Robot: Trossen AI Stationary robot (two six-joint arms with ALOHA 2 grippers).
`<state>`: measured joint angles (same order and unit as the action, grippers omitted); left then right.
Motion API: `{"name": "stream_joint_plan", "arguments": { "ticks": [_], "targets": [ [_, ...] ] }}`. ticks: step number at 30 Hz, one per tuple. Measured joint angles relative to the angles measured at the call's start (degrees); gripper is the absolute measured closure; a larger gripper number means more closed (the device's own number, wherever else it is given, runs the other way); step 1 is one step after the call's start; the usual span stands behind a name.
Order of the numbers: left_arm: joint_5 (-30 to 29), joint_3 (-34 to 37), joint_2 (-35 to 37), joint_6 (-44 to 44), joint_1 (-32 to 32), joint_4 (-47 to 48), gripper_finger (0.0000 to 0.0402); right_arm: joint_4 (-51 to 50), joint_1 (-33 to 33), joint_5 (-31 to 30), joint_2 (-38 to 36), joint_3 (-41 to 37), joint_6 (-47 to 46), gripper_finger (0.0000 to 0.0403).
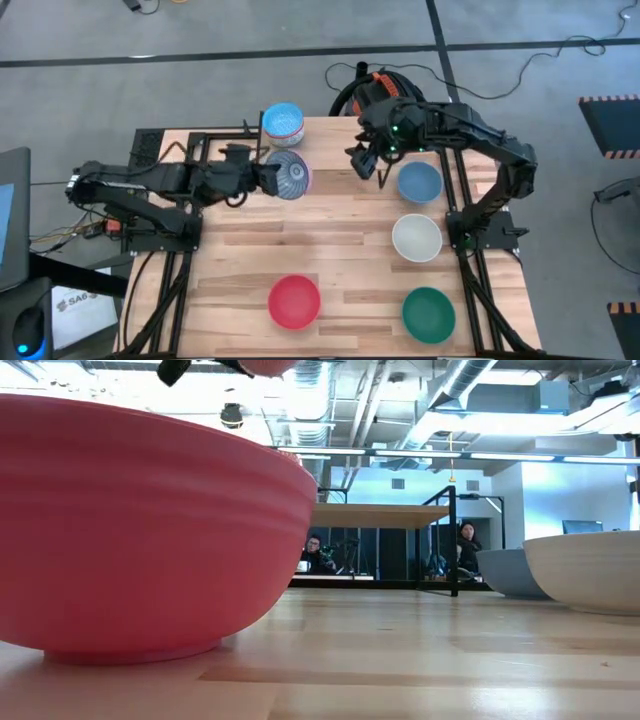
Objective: Place and stack bowls onto a shelf
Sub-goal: Stack the blue pattern bowl on top of the light blue pattern bowl on the shelf
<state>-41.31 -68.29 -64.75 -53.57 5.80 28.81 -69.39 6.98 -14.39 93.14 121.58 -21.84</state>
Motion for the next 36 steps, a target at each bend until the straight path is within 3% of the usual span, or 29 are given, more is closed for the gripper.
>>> {"name": "stream_joint_plan", "arguments": {
  "ticks": [9, 14, 19, 27, 31, 36],
  "targets": [
    [0.5, -15.1, -3.4, 1.6, -4.9, 16.2, 0.0396, -2.1, 0.4, 0.5, -0.5, 0.0, 4.0, 0.0154],
    [4.5, -20.3, -4.6, 4.4, -9.6, 20.8, 0.0395, -2.4, 3.3, 1.4, -0.6, 0.0, 4.3, 0.0154],
    [11.3, -23.9, -5.8, 10.0, -17.0, 21.8, 0.0399, -3.1, 4.8, 4.8, -0.1, 0.0, 1.7, 0.0154],
    [21.4, -29.0, -6.6, 18.5, -33.6, 20.2, 0.0399, -6.6, 4.7, 4.1, -0.1, 0.0, -2.2, 0.0154],
    [28.6, -29.4, -10.6, 21.3, -42.3, 20.4, 0.0399, -6.3, 4.8, 4.0, -0.1, -0.3, -3.7, 0.0154],
    [39.3, -29.2, -17.7, 24.0, -47.1, 20.7, 0.0399, -6.6, 4.8, 3.0, -0.1, -1.0, -5.1, 0.0154]
  ]
}}
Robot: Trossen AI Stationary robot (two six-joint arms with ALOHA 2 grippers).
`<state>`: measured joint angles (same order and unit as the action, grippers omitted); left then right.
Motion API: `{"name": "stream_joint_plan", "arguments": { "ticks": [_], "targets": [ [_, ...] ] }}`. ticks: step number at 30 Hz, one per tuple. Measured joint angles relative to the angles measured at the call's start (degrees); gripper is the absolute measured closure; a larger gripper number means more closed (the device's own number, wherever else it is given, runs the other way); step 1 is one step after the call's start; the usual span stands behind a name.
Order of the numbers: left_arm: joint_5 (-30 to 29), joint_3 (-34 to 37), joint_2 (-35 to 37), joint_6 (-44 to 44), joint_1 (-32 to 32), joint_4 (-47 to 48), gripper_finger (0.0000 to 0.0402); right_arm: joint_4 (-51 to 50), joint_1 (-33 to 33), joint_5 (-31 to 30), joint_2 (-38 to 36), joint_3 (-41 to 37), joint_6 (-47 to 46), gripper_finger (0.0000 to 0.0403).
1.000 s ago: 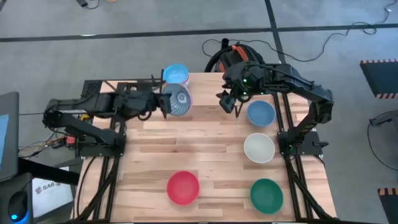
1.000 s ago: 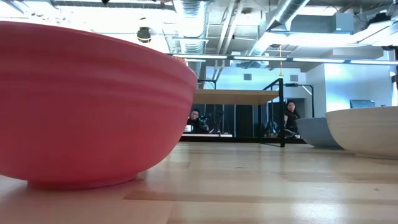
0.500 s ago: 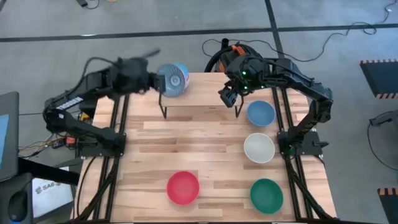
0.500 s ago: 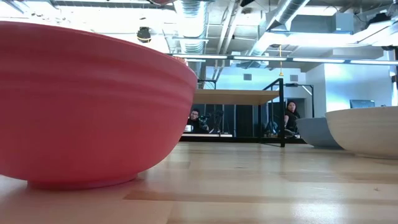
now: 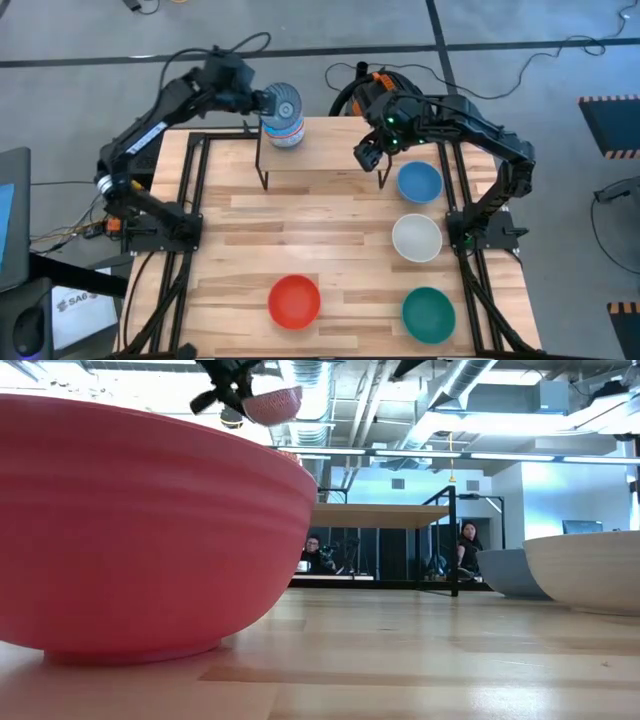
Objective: Place and stack bowls onto a shelf
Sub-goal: Stack the blue pattern bowl on top of the light blue pattern bowl on the shelf
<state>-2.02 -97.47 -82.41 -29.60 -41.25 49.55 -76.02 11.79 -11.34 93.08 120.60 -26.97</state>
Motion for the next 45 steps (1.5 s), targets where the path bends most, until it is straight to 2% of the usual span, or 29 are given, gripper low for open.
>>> {"name": "stream_joint_plan", "arguments": {
  "ticks": [3, 6, 13, 27, 35, 45],
  "targets": [
    [4.3, -0.1, -2.2, 0.4, -1.8, 0.1, 0.0399, -1.4, 0.0, -1.8, 0.0, 0.0, -1.2, 0.0154],
    [5.8, -0.1, -4.3, 1.5, -3.9, 3.9, 0.0399, -2.3, 0.3, -2.2, 0.0, 0.0, -1.5, 0.0154],
    [6.2, 0.0, -5.9, 3.7, -6.5, 6.9, 0.0391, -2.4, 1.5, -2.2, 0.0, 0.0, -1.5, 0.0154],
    [4.2, 0.2, -5.9, 4.3, -6.8, 7.5, 0.0385, -1.7, 5.7, -0.3, 0.0, 0.0, 0.8, 0.0154],
    [4.3, 0.2, -6.7, 3.4, -6.3, 7.8, 0.0384, -1.7, 5.7, -0.4, 0.0, 0.0, 2.2, 0.0154],
    [5.4, 0.2, -8.5, 3.4, -5.6, 8.1, 0.0384, -1.5, 5.3, -4.1, 0.0, 0.0, 2.5, 0.0154]
  ]
}}
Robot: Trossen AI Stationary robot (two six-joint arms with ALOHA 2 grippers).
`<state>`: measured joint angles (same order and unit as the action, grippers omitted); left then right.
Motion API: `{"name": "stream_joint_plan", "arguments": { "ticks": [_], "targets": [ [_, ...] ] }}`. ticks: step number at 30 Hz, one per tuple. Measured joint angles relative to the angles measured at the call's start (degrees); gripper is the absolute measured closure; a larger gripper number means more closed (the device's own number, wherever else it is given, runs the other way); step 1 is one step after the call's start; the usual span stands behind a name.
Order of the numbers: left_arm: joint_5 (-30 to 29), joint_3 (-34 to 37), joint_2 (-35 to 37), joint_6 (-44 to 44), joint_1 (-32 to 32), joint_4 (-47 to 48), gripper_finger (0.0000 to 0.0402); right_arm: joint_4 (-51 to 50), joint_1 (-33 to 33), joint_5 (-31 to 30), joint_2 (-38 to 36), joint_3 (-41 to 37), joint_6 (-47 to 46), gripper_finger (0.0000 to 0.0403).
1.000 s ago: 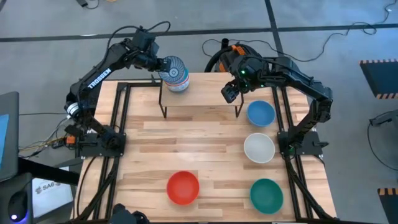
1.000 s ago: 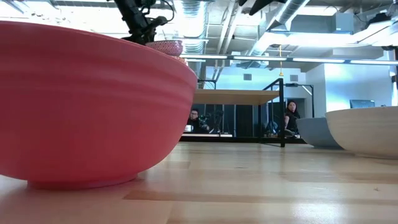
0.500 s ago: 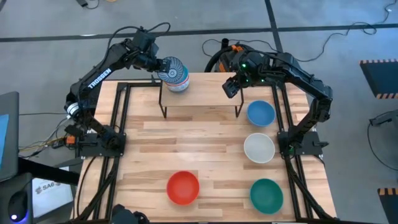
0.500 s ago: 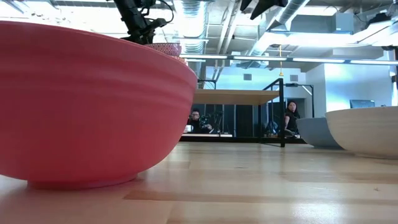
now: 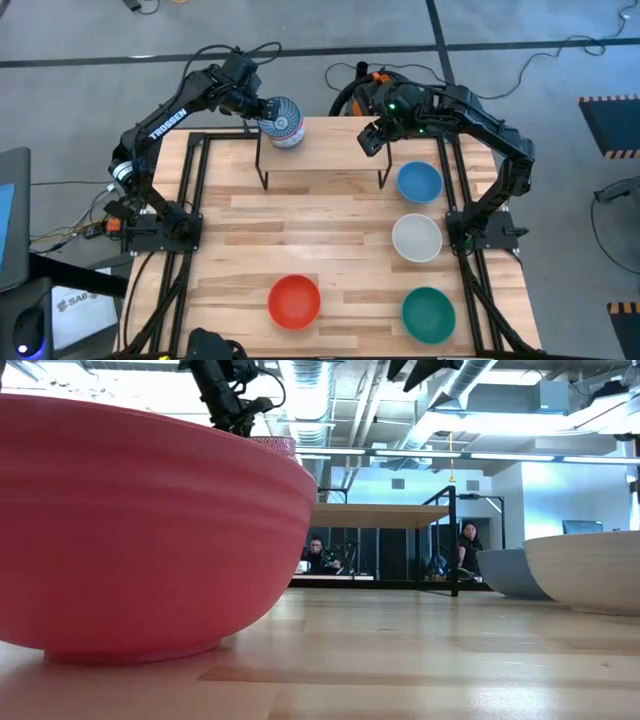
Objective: Place and stack bowls onto a shelf
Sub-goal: Stack the blue pattern bowl on top of the light blue pattern bowl on the shelf
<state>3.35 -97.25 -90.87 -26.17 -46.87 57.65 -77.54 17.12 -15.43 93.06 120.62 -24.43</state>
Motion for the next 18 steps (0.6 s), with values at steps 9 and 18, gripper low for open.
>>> {"name": "stream_joint_plan", "arguments": {
  "ticks": [9, 18],
  "targets": [
    [2.0, 0.0, 0.1, 1.5, -0.4, -0.2, 0.0384, 6.3, -1.9, -0.5, -0.4, -10.6, -3.9, 0.0154],
    [6.1, 0.0, 0.1, 2.3, -1.6, -0.9, 0.0380, 11.4, -4.4, 0.4, -0.5, -16.6, -6.0, 0.0154]
  ]
}}
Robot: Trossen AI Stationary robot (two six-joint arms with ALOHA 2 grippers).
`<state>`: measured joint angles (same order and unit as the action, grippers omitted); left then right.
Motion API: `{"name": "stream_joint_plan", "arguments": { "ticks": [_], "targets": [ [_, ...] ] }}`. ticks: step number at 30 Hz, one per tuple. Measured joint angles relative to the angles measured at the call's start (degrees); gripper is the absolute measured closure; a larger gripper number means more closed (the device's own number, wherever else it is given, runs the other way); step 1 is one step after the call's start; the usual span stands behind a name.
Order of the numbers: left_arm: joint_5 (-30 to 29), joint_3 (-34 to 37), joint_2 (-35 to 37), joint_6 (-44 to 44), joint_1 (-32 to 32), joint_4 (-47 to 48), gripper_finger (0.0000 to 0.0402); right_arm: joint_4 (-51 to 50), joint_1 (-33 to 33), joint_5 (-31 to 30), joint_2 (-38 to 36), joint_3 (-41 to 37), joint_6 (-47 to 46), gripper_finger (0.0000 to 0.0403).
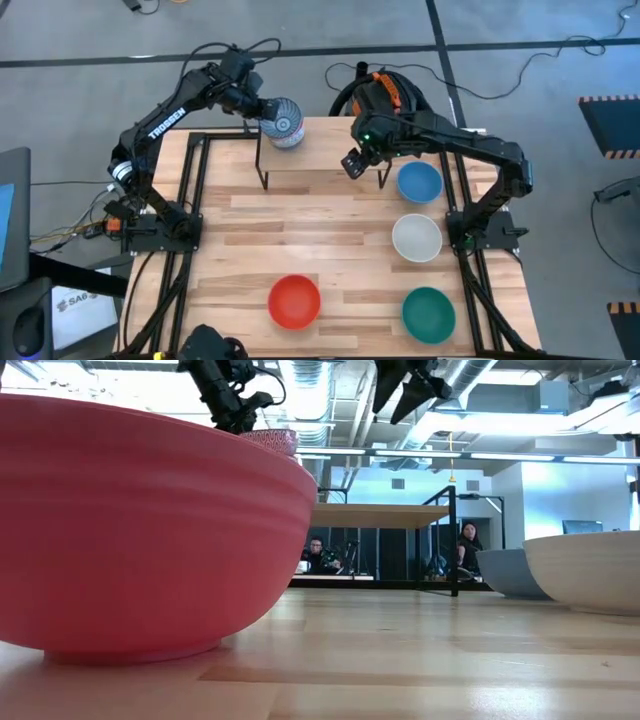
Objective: Place and stack bowls onto a shelf
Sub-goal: Stack the blue pattern bowl on top of the light blue pattern bowl on the shelf, then put the blue bowl on the shelf
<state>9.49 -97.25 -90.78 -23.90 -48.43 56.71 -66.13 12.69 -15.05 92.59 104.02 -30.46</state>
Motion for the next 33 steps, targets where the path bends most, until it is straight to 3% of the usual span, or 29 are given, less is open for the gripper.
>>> {"name": "stream_joint_plan", "arguments": {
  "ticks": [8, 21, 33],
  "targets": [
    [1.1, 0.0, -0.1, -1.7, -2.5, -4.3, 0.0346, 1.4, -0.3, 0.2, 0.0, 0.0, -0.8, 0.0154],
    [5.3, -0.2, -1.9, 0.3, -2.6, -3.0, 0.0268, 1.0, 0.3, 0.2, 0.0, 0.0, -0.6, 0.0154],
    [2.0, -6.4, -1.8, 2.0, -3.2, 2.4, 0.0257, -1.1, 0.9, 0.7, 0.0, 0.0, 2.9, 0.0154]
  ]
}}
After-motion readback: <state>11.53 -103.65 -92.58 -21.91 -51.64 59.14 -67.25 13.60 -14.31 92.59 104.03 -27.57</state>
